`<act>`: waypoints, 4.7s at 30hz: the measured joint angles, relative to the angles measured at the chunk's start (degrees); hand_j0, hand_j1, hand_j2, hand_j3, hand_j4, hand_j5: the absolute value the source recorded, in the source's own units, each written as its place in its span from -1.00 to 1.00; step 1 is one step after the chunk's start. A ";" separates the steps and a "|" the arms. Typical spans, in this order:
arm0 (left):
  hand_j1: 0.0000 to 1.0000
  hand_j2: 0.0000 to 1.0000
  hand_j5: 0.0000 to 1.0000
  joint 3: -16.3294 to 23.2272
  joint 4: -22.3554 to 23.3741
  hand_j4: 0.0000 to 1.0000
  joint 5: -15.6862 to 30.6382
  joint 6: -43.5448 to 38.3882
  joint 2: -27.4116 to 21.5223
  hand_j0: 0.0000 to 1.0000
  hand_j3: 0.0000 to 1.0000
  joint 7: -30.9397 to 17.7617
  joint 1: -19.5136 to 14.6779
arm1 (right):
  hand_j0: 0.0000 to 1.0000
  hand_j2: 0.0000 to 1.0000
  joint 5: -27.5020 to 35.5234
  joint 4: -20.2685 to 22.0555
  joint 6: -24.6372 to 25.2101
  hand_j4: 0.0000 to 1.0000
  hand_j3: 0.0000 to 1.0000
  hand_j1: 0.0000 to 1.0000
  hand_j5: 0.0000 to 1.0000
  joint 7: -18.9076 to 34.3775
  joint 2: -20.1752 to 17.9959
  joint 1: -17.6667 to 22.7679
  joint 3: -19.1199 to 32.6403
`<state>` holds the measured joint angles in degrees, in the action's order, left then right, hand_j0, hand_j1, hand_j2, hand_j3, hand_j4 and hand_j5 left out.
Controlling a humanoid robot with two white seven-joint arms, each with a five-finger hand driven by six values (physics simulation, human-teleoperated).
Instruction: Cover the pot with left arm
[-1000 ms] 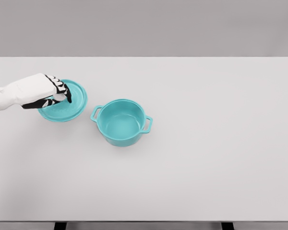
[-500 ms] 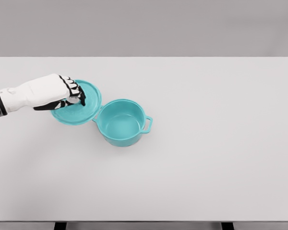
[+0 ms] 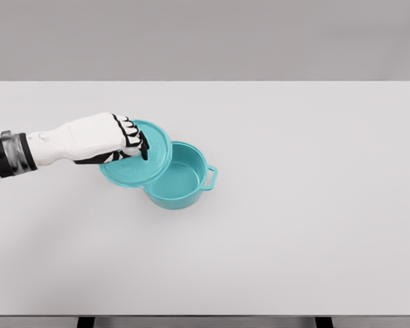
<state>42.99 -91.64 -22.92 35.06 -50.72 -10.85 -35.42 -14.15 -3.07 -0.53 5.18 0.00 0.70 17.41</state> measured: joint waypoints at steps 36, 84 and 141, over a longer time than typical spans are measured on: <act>0.03 0.03 0.03 1.35 3.82 0.03 -5.97 0.00 11.25 0.03 0.03 0.00 0.62 | 1.00 1.00 0.00 0.00 0.00 1.00 1.00 1.00 1.00 0.00 0.00 0.00 0.00; 0.36 0.36 0.36 1.71 5.26 0.36 -5.96 -0.01 11.25 0.36 0.36 -0.08 0.62 | 1.00 1.00 0.00 -0.01 0.00 1.00 1.00 1.00 1.00 0.00 0.00 0.00 0.00; 0.98 0.98 0.98 -6.82 1.66 0.98 -5.05 0.01 1.72 0.98 0.98 -0.41 0.96 | 1.00 1.00 0.00 -0.01 0.00 1.00 1.00 1.00 1.00 0.00 0.00 0.00 0.00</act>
<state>36.17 -89.98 -27.97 35.07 -49.00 -11.25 -34.46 -14.15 -3.07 -0.53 5.18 0.00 0.70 17.41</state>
